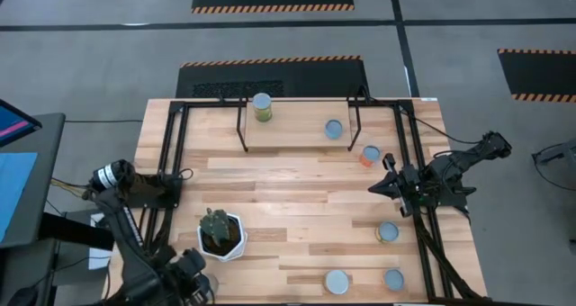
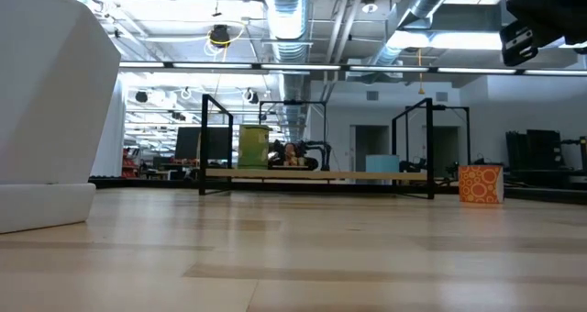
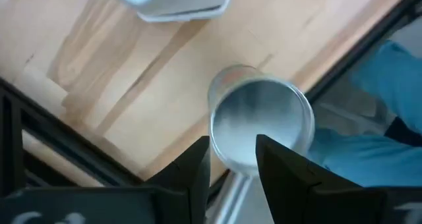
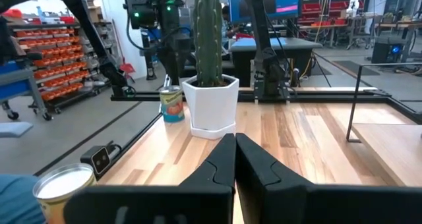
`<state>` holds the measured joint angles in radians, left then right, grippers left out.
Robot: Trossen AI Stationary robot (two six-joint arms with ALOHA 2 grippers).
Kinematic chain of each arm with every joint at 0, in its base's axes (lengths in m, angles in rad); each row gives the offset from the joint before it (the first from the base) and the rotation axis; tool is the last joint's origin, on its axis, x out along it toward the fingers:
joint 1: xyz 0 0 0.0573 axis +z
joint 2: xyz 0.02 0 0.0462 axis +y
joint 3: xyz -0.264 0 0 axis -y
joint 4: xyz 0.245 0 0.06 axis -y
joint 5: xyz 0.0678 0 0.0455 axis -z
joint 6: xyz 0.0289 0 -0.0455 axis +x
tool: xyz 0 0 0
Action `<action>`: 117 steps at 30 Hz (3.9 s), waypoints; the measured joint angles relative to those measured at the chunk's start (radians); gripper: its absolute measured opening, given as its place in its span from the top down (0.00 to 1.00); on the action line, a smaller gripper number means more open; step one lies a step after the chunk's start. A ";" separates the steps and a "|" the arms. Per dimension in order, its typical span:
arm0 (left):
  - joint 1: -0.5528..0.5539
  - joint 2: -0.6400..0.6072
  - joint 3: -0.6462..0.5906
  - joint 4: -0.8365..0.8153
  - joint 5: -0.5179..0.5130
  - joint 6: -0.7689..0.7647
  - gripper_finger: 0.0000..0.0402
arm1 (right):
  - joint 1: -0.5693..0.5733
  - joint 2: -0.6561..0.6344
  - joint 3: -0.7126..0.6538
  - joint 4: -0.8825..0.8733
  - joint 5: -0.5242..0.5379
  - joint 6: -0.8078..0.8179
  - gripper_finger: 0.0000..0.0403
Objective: Pick and place cans onto a shelf
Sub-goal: Put the canned tomatoes on the shelf
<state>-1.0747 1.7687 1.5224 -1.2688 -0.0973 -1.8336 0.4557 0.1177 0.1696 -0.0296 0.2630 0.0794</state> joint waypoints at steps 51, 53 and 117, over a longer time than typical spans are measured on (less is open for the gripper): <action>0.008 -0.102 0.152 -0.306 0.071 0.019 1.00 | 0.000 0.000 0.001 -0.107 -0.002 0.089 0.94; 0.010 -0.121 0.141 -0.300 0.063 0.026 1.00 | 0.000 0.000 0.001 -0.107 0.000 0.089 0.94; 0.700 -0.773 -0.311 -0.302 -0.039 0.329 1.00 | 0.002 0.000 0.001 -0.122 -0.007 0.089 0.94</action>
<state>-0.3751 0.9957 1.2114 -1.5709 -0.1366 -1.5048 0.4572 0.1173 0.1703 -0.1517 0.2564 0.1688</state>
